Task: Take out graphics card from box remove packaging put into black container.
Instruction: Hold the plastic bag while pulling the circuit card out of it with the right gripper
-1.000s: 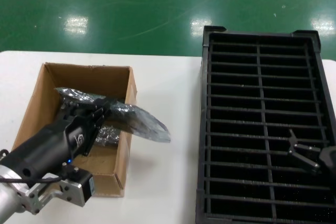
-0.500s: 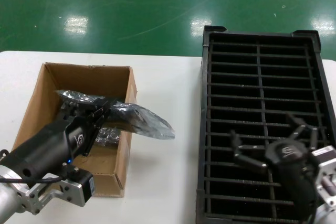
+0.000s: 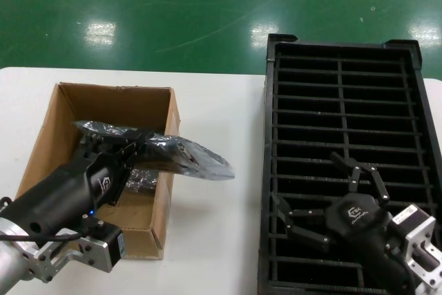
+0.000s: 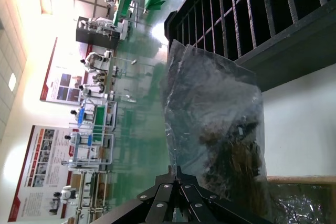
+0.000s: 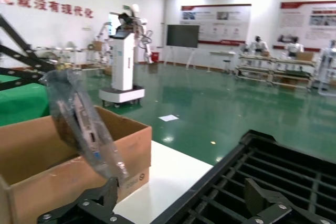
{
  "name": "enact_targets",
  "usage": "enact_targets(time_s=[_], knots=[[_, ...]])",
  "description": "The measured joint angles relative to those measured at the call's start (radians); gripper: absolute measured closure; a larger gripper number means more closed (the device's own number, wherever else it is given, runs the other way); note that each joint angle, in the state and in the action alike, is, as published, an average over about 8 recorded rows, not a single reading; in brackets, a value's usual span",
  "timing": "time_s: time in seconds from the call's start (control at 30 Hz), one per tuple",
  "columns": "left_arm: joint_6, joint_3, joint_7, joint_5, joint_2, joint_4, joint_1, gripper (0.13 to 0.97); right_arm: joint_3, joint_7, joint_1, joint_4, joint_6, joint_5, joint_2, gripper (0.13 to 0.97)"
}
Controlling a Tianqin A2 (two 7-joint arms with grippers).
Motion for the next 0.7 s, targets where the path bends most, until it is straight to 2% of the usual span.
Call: enact_targets(time_s=[0.2, 0.47, 0.5, 0.7], knots=[[0.000, 0.000, 0.000, 0.000, 0.000, 0.000, 0.000, 0.957, 0.030, -0.077, -0.003, -0.010, -0.099, 0.037, 0.007, 0.286], [0.000, 0.000, 0.000, 0.000, 0.000, 0.000, 0.000, 0.957, 0.003, -0.110, 0.014, -0.021, -0.147, 0.025, 0.007, 0.463], [0.000, 0.000, 0.000, 0.000, 0.000, 0.000, 0.000, 0.957, -0.001, -0.113, 0.017, -0.023, -0.150, 0.022, 0.005, 0.463], [0.000, 0.000, 0.000, 0.000, 0.000, 0.000, 0.000, 0.957, -0.025, -0.125, 0.032, -0.029, -0.167, 0.004, 0.005, 0.626]])
